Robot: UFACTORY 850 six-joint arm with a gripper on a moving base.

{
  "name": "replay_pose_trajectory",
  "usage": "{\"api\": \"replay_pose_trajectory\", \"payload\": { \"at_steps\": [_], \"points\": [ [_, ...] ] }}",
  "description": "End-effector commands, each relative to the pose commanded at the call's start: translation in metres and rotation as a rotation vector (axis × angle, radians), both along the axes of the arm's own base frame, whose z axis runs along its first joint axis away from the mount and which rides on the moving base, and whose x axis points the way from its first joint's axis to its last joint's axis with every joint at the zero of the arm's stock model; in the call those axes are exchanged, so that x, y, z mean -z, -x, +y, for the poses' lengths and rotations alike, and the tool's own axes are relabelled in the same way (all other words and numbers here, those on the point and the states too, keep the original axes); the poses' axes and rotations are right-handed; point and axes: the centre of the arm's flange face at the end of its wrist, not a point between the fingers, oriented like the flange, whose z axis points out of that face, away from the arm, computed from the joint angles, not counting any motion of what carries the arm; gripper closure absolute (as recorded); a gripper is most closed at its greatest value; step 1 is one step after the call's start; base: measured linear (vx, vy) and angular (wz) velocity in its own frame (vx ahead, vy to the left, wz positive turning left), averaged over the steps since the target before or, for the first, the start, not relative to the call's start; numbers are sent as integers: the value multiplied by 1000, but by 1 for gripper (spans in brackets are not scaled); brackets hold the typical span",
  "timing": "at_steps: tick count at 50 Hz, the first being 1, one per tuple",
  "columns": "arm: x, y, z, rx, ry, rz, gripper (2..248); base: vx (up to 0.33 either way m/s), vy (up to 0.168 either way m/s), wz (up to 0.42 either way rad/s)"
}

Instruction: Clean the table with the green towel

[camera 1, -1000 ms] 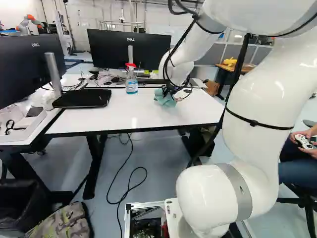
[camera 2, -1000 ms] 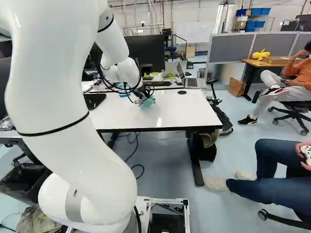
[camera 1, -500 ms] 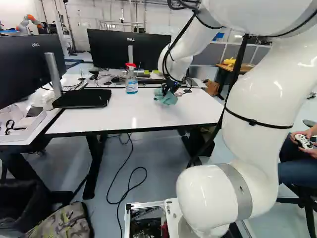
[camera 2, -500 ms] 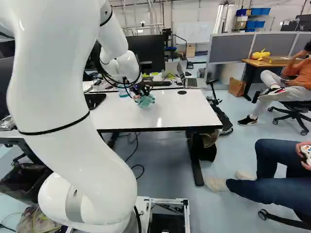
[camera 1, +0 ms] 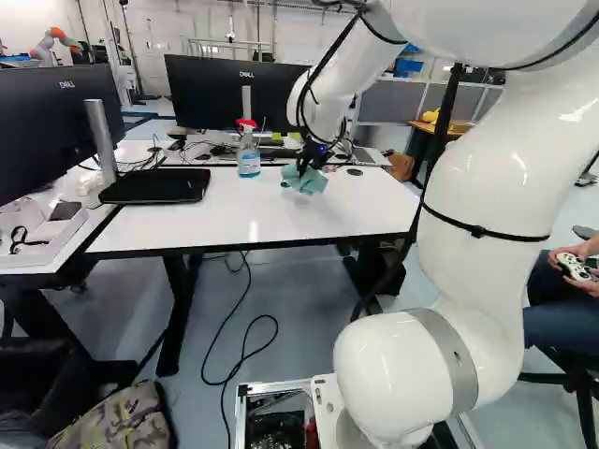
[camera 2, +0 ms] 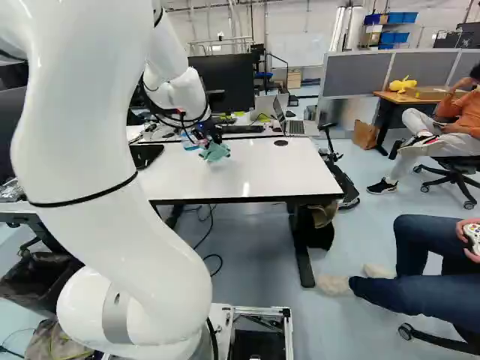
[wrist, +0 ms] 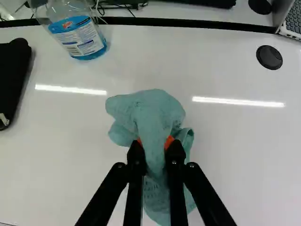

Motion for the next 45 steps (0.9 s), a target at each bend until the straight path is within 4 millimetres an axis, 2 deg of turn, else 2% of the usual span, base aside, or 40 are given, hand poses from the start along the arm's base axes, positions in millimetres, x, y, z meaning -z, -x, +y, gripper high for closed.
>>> {"api": "replay_pose_trajectory", "payload": {
  "at_steps": [18,45],
  "points": [
    [-2,10,31,-60,8,60,194,0,0,0],
    [0,13,79,-150,20,111,194,0,0,0]
  ]
}}
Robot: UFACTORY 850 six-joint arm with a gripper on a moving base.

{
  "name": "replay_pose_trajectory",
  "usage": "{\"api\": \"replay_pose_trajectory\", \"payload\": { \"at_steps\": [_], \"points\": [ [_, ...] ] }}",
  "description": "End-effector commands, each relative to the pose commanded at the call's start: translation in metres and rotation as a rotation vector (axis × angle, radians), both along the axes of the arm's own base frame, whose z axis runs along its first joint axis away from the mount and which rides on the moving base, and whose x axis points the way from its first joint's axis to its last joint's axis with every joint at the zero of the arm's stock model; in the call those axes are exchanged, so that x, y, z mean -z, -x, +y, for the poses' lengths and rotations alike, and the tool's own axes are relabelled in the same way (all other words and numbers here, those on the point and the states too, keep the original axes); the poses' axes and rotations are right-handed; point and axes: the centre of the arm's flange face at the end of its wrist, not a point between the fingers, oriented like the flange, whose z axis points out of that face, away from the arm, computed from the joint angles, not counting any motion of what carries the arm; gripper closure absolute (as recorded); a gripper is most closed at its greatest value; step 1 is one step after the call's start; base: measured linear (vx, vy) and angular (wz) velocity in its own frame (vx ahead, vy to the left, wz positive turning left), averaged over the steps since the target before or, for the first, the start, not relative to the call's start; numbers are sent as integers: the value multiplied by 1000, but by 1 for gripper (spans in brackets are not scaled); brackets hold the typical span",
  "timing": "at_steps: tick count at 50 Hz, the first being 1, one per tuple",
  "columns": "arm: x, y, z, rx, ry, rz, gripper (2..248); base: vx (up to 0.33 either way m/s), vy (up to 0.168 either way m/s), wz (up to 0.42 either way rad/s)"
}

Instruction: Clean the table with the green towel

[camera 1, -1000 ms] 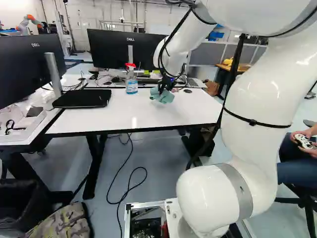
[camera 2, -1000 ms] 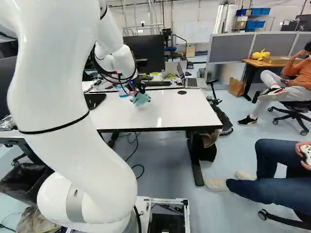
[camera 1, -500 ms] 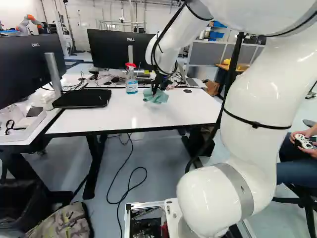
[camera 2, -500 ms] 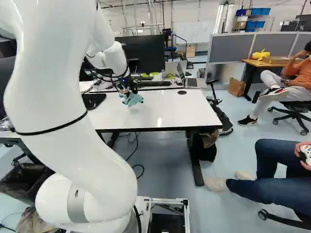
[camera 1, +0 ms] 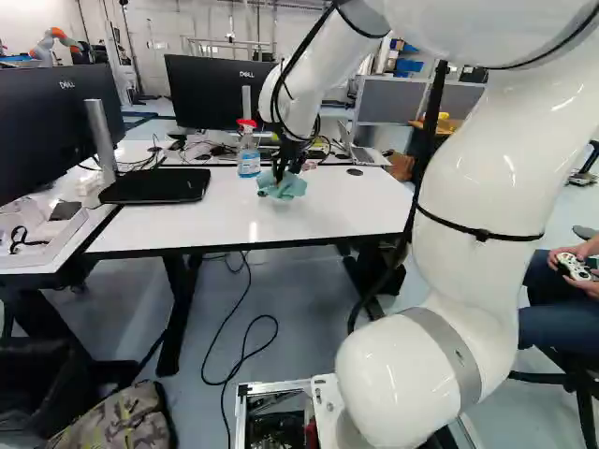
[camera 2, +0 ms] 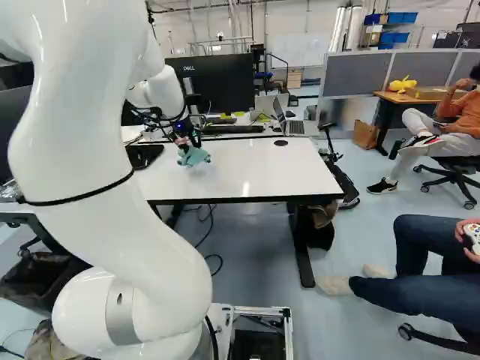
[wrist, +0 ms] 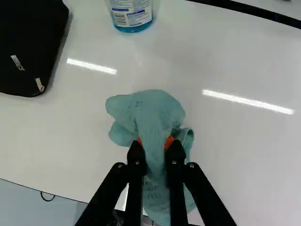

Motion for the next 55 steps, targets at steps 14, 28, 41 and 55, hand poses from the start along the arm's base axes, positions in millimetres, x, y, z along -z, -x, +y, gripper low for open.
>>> {"api": "replay_pose_trajectory", "payload": {
  "at_steps": [14,28,41,55],
  "points": [
    [0,2,26,-48,1,3,194,0,0,0],
    [0,6,50,-92,1,2,194,0,0,0],
    [0,6,50,-92,1,2,179,0,0,0],
    [0,6,50,-92,1,2,77,0,0,0]
  ]
}}
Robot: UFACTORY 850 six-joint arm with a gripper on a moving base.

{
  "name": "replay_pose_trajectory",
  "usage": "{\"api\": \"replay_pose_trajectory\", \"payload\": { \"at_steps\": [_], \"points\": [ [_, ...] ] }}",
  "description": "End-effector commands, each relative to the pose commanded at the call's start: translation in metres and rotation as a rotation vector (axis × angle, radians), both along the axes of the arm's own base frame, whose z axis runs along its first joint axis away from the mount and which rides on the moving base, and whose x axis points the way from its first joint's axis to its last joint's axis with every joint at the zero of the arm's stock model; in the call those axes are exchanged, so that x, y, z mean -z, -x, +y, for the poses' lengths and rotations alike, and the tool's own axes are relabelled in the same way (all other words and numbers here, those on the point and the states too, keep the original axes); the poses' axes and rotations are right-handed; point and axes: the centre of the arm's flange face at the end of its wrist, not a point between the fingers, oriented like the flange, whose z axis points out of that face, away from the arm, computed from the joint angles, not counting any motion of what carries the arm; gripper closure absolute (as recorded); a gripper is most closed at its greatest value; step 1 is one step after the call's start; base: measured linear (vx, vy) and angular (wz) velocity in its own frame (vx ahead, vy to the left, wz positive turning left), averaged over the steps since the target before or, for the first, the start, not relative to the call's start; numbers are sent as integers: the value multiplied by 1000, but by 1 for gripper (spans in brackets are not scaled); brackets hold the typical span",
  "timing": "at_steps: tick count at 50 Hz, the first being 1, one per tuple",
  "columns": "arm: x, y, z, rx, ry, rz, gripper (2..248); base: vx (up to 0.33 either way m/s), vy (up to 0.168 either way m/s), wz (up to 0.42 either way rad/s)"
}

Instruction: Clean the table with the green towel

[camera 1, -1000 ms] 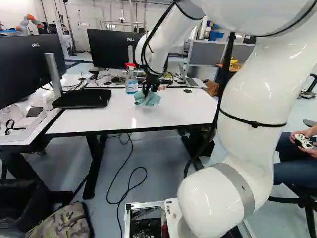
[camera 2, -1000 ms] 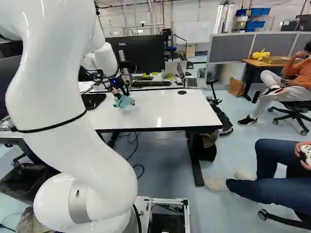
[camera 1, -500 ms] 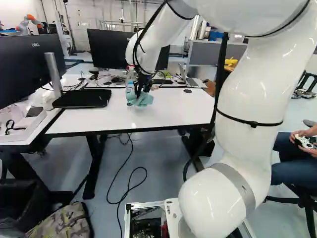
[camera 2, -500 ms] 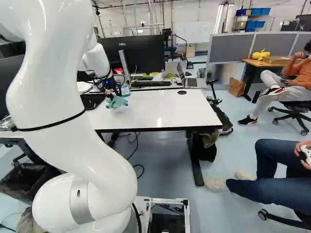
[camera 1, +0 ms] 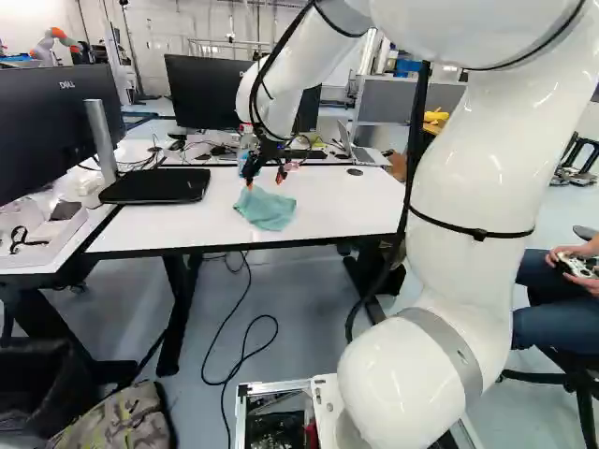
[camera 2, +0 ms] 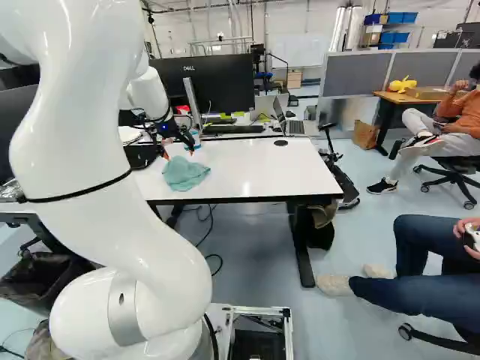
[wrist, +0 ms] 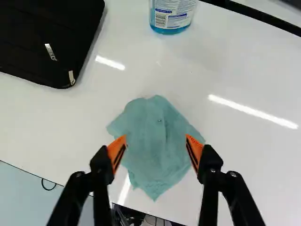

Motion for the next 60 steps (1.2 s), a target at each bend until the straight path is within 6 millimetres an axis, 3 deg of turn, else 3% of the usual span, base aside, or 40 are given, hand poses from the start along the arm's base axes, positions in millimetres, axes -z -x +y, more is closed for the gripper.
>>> {"api": "replay_pose_trajectory", "payload": {
  "at_steps": [2,3,7,8,35,60],
  "points": [
    [0,0,0,0,0,0,77,0,0,0],
    [0,0,0,0,0,0,40,0,0,0],
    [0,0,0,0,0,0,40,0,0,0],
    [0,0,0,0,0,0,6,0,0,0],
    [4,3,-6,9,-7,-20,3,0,0,0],
    [17,15,-24,35,-29,-80,3,0,0,0]
  ]
}}
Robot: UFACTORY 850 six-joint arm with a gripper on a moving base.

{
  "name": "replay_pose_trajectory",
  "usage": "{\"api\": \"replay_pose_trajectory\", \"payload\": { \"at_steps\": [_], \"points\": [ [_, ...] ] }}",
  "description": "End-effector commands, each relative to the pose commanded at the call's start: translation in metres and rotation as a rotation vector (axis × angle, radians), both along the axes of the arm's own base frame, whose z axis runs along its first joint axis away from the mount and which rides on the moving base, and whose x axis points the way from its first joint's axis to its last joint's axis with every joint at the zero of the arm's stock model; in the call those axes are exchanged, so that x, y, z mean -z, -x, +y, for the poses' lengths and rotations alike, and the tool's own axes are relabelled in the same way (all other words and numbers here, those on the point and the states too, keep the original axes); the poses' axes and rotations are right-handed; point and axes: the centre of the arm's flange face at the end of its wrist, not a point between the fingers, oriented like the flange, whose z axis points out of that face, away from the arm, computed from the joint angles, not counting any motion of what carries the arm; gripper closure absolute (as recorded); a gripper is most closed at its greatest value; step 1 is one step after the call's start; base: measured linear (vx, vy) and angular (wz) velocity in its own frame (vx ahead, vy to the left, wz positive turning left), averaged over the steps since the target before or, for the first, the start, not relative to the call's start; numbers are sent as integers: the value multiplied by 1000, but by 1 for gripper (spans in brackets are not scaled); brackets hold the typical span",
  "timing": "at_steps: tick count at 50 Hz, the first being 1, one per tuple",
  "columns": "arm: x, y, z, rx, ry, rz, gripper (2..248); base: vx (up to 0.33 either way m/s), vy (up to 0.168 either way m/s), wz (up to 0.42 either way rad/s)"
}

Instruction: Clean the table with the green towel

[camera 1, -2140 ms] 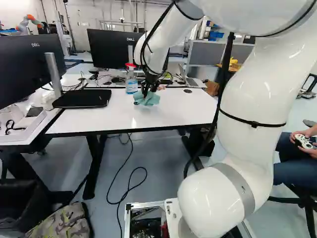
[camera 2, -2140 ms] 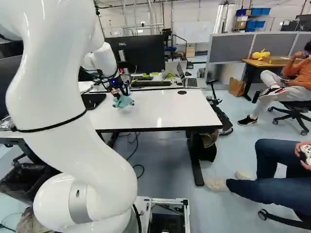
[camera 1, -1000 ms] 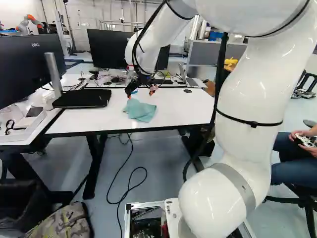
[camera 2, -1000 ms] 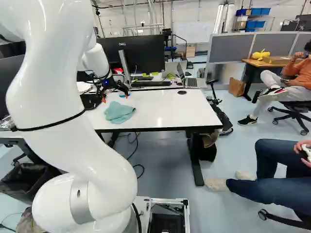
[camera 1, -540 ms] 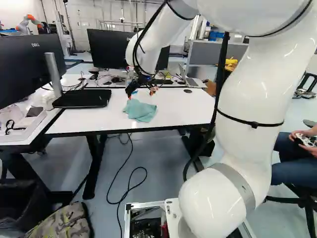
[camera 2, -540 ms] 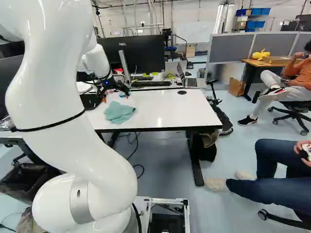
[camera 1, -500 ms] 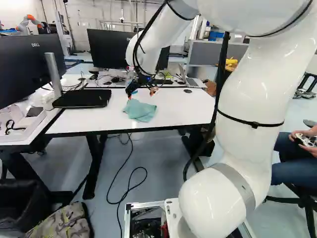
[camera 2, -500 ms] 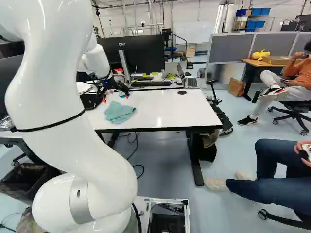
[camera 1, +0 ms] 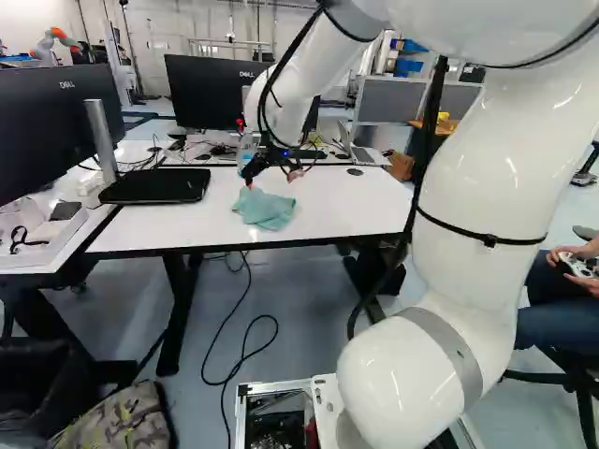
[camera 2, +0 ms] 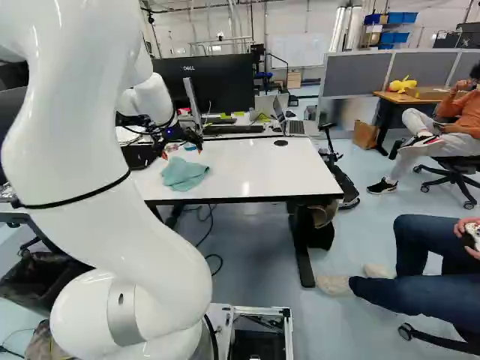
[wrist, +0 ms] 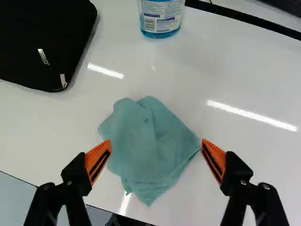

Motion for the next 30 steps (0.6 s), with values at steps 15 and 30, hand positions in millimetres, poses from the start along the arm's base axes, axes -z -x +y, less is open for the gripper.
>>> {"api": "replay_pose_trajectory", "payload": {
  "at_steps": [15,30],
  "points": [
    [11,12,-16,24,-18,-55,3,0,0,0],
    [26,28,-36,55,-39,-126,3,0,0,0]
  ]
}}
